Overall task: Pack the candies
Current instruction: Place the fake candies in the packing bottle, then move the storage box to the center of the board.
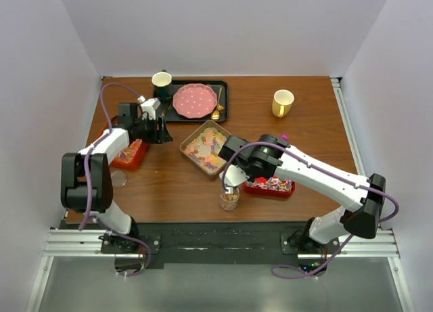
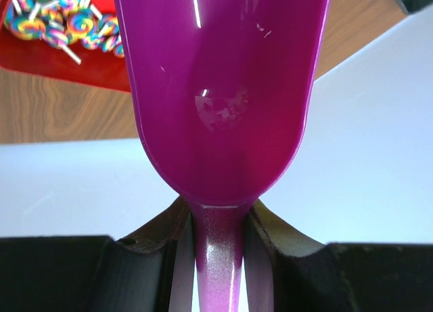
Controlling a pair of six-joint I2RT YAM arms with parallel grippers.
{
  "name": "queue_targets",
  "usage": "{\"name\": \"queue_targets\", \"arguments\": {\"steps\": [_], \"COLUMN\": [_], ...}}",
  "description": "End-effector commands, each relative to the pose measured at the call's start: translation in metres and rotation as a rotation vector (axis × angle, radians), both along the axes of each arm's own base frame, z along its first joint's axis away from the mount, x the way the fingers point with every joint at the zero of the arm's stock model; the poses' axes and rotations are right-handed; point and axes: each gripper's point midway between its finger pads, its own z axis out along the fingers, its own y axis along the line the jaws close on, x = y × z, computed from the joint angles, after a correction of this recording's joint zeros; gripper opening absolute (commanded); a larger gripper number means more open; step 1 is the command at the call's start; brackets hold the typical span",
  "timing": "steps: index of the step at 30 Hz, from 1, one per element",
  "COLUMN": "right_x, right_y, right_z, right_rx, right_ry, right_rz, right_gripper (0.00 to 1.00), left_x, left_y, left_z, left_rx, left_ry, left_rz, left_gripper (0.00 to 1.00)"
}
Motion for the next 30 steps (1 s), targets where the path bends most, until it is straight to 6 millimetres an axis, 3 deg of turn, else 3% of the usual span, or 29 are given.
{"name": "queue_targets", "arguments": {"steps": [1, 3, 7, 10, 20, 25, 27, 30], "right_x": [-0.024, -0.017, 0.023, 0.044, 0.064, 0.074, 0.077, 0.078], "right_y": [-0.029, -0.023, -0.034, -0.04, -0.048, -0.056, -0.057, -0.058], "right_z": [0.016, 0.02, 0.024, 0.027, 0.024, 0.02, 0.019, 0.018], "right_rx": [0.026, 0.146, 0.327, 0.41, 0.482, 0.48, 0.485, 0.487], "right_ry": [0.127, 0.133, 0.07, 0.01, -0.022, -0.03, -0.03, -0.026], "right_rz": [-0.145, -0.264, -0.5, -0.593, -0.716, -0.76, -0.773, -0.783], "right_gripper": [0.0, 0.0, 0.0, 0.0, 0.0, 0.0, 0.0, 0.0], "left_x": [0.021, 0.024, 0.022, 0.012, -0.02, -0.032, -0.029, -0.017], "left_y": [-0.015, -0.025, -0.053, -0.089, -0.169, -0.21, -0.206, -0.183], "left_z": [-0.003, -0.011, -0.02, -0.022, -0.026, -0.018, -0.017, -0.009], "left_rx": [0.028, 0.028, 0.013, -0.012, -0.043, -0.06, -0.034, 0.054], "left_ry": [-0.03, -0.009, 0.013, 0.02, 0.043, 0.022, 0.02, -0.005], "left_rz": [-0.058, -0.086, -0.179, -0.28, -0.488, -0.58, -0.552, -0.493], "left_gripper": [0.59, 0.58, 0.55, 0.54, 0.51, 0.51, 0.51, 0.54]}}
